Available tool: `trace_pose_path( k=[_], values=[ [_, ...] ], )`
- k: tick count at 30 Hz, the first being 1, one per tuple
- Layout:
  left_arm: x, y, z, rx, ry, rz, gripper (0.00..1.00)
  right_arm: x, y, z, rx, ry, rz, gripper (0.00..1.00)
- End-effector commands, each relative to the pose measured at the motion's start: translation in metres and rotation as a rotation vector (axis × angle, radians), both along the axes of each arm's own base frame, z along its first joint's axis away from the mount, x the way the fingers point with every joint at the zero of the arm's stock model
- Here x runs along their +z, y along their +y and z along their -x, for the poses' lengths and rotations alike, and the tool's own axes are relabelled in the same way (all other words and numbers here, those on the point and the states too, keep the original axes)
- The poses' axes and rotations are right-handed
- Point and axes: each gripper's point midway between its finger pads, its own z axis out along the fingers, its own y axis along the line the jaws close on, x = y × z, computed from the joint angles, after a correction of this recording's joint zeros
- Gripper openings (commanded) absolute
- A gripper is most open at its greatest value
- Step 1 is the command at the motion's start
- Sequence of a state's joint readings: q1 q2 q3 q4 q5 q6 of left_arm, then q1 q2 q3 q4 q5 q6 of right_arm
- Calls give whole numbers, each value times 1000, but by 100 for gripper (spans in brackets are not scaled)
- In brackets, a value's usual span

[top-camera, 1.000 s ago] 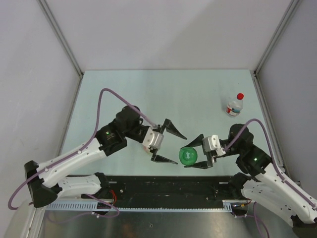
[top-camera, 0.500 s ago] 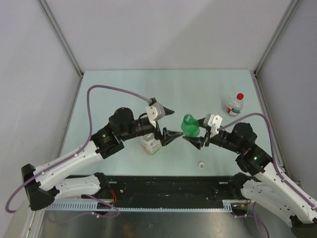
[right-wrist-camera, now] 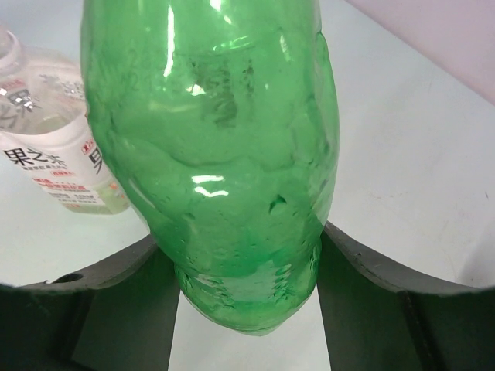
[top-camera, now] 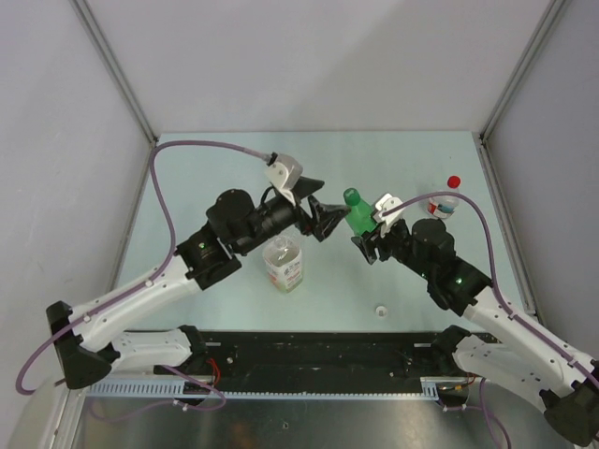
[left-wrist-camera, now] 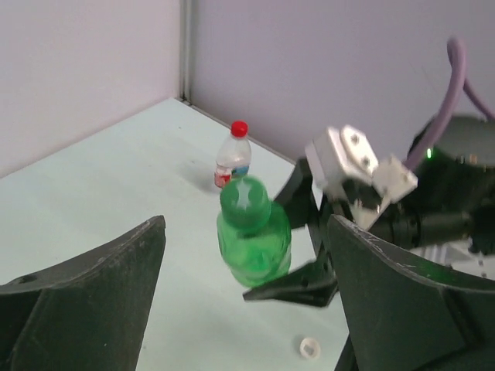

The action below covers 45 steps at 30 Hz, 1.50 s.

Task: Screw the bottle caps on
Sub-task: Screw the bottle cap onto the plastic bottle.

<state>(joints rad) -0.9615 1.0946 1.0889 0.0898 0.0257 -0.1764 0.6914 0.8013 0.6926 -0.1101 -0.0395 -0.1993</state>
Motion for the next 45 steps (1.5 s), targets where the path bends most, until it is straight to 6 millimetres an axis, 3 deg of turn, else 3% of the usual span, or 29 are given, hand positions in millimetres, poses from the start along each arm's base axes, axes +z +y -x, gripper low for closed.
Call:
trace_pose_path(
  k=[1, 6, 14, 32, 39, 41, 45],
  values=[
    [31, -1, -22, 111, 43, 92, 88, 12, -3, -7, -36, -24, -3, 0],
    [28, -17, -25, 76, 81, 84, 82, 14, -2, -7, -33, -31, -6, 0],
    [20, -35, -22, 10, 116, 66, 65, 17, 0, -7, -29, -29, -10, 0],
    [7, -40, -24, 2, 124, 24, 55, 29, 3, 0, 4, -46, -40, 0],
    [5, -43, -15, -56, 111, 6, 26, 33, 4, 4, 19, -50, -50, 0],
    [-1, -45, -2, -136, 86, -26, 15, 37, 6, 9, 51, -63, -57, 0],
    [-17, -47, 40, -401, 1, -99, 3, 55, 20, 33, 203, -109, -106, 0]
  ],
)
